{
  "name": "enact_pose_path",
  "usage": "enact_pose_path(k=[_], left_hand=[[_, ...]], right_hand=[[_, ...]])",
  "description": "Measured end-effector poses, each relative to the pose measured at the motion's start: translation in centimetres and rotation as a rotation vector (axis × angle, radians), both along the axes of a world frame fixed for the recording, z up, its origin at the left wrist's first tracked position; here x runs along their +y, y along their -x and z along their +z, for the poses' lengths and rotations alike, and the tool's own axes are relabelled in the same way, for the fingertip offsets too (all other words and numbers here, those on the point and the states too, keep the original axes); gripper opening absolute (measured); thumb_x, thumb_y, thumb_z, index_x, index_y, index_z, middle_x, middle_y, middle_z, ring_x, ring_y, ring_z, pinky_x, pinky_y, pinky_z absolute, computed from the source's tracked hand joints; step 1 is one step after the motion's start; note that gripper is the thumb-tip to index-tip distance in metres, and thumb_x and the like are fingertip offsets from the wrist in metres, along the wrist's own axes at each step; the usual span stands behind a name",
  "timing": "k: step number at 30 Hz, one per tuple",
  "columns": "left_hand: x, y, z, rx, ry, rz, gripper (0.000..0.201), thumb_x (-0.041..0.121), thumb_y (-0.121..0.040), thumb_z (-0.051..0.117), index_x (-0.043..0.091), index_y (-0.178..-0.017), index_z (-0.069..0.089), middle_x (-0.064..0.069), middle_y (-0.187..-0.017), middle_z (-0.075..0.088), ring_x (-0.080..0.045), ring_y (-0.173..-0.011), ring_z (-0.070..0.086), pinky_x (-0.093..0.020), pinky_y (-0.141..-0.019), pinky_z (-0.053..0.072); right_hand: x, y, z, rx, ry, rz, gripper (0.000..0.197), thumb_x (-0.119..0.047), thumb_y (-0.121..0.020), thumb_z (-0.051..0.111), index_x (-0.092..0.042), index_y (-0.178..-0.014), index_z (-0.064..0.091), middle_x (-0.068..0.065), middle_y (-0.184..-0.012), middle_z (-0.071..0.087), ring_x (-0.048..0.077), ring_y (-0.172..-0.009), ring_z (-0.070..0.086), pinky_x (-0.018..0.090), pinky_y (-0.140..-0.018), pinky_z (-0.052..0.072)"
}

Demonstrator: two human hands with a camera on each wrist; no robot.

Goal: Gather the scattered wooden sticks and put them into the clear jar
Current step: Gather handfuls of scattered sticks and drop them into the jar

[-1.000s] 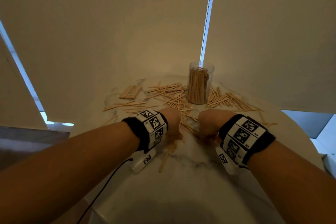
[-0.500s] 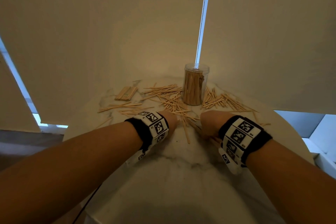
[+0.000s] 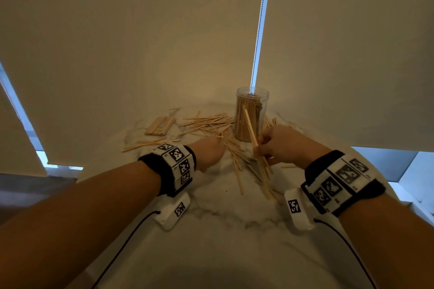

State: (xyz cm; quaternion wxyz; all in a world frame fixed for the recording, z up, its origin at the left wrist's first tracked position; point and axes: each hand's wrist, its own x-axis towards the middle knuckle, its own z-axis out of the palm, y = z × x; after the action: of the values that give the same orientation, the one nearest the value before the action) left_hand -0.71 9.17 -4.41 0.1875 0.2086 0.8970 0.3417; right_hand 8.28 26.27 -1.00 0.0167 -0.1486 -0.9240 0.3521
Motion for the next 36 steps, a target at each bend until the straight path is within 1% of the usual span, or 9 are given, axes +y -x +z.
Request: enact_pose_path(k=[4, 8, 14, 16, 19, 22, 24, 30, 36], left_hand=[[1.5, -0.3, 0.8, 0.004, -0.269, 0.032, 0.045, 0.044, -0.105, 0.026, 0.006, -0.107, 0.05, -0.004, -0.074, 0.046, -0.017, -0.056, 0.04, -0.026, -0.05, 0.037], [2.6, -1.5, 1.3, 0.115, -0.303, -0.057, 0.063, 0.064, -0.099, 0.025, 0.011, -0.099, 0.06, -0.014, -0.089, 0.067, -0.018, -0.061, 0.053, -0.028, -0.052, 0.047], [2.9, -0.2, 0.6, 0.23, -0.344, 0.036, 0.044, 0.037, -0.108, 0.028, 0.013, -0.079, 0.052, -0.01, -0.078, 0.059, -0.026, -0.069, 0.054, -0.045, -0.078, 0.054], [2.4, 0.1, 0.6, 0.218, -0.399, 0.089, 0.048, 0.039, -0.108, 0.028, 0.014, -0.074, 0.051, -0.005, -0.07, 0.057, -0.022, -0.062, 0.052, -0.037, -0.067, 0.05], [2.0, 0.1, 0.9, 0.09, -0.464, 0.065, 0.046, 0.041, -0.108, 0.028, 0.012, -0.082, 0.053, 0.0, -0.064, 0.055, -0.018, -0.059, 0.055, -0.031, -0.058, 0.049], [2.1, -0.5, 0.6, -0.101, -0.54, -0.067, 0.026, 0.038, -0.107, 0.035, 0.018, -0.098, 0.048, -0.001, -0.07, 0.049, -0.016, -0.057, 0.055, -0.043, -0.067, 0.059], [2.4, -1.2, 0.5, -0.028, -0.479, -0.19, 0.018, 0.034, -0.107, 0.037, 0.021, -0.105, 0.049, 0.001, -0.073, 0.047, -0.012, -0.055, 0.047, -0.037, -0.061, 0.051], [3.6, -2.4, 1.5, 0.012, -0.547, -0.288, 0.017, 0.014, -0.105, 0.039, 0.014, -0.09, 0.047, -0.001, -0.069, 0.042, -0.012, -0.053, 0.034, -0.026, -0.051, 0.032], [3.4, -0.2, 1.9, -0.021, -0.765, -0.025, 0.024, 0.032, -0.108, 0.034, 0.012, -0.097, 0.042, 0.001, -0.068, 0.041, -0.008, -0.048, 0.037, -0.026, -0.048, 0.034]], right_hand=[[-1.2, 0.7, -0.5, 0.107, 0.06, 0.058, 0.015, -0.015, -0.088, 0.072, -0.001, -0.093, 0.069, 0.013, -0.086, 0.075, 0.025, -0.079, 0.074, 0.042, -0.077, 0.062], [-2.5, 1.2, -0.8, 0.214, 0.074, 0.124, 0.009, -0.009, -0.089, 0.065, -0.01, -0.095, 0.071, 0.009, -0.081, 0.075, 0.025, -0.075, 0.074, 0.045, -0.075, 0.062], [-2.7, 0.9, -0.8, 0.252, 0.207, 0.151, 0.008, -0.014, -0.086, 0.074, -0.01, -0.079, 0.076, 0.007, -0.075, 0.076, 0.022, -0.074, 0.075, 0.032, -0.073, 0.063], [-2.2, 0.8, -0.6, 0.26, 0.182, 0.151, 0.013, -0.026, -0.086, 0.076, -0.015, -0.079, 0.078, 0.003, -0.074, 0.076, 0.018, -0.074, 0.074, 0.027, -0.07, 0.062], [-1.0, 1.8, -0.4, 0.37, 0.145, 0.025, 0.024, -0.044, -0.088, 0.068, -0.021, -0.086, 0.074, 0.0, -0.077, 0.075, 0.017, -0.075, 0.073, 0.04, -0.076, 0.062], [-0.6, 2.6, 0.5, 0.458, 0.06, -0.084, 0.044, -0.061, -0.087, 0.053, -0.028, -0.116, 0.06, -0.004, -0.099, 0.069, 0.018, -0.091, 0.068, 0.042, -0.086, 0.056], [-0.8, 2.6, 1.7, 0.534, -0.008, -0.106, 0.048, -0.056, -0.095, 0.048, -0.025, -0.131, 0.05, -0.004, -0.109, 0.063, 0.016, -0.099, 0.062, 0.035, -0.087, 0.051], [-1.9, 2.7, 2.5, 0.379, -0.204, 0.082, 0.043, -0.04, -0.102, 0.036, -0.018, -0.084, 0.068, -0.003, -0.078, 0.068, 0.015, -0.077, 0.064, 0.028, -0.065, 0.045], [-2.1, 2.3, 1.5, 0.461, -0.032, -0.034, 0.039, -0.056, -0.097, 0.042, -0.026, -0.118, 0.056, -0.009, -0.1, 0.065, 0.01, -0.092, 0.061, 0.031, -0.08, 0.047]])
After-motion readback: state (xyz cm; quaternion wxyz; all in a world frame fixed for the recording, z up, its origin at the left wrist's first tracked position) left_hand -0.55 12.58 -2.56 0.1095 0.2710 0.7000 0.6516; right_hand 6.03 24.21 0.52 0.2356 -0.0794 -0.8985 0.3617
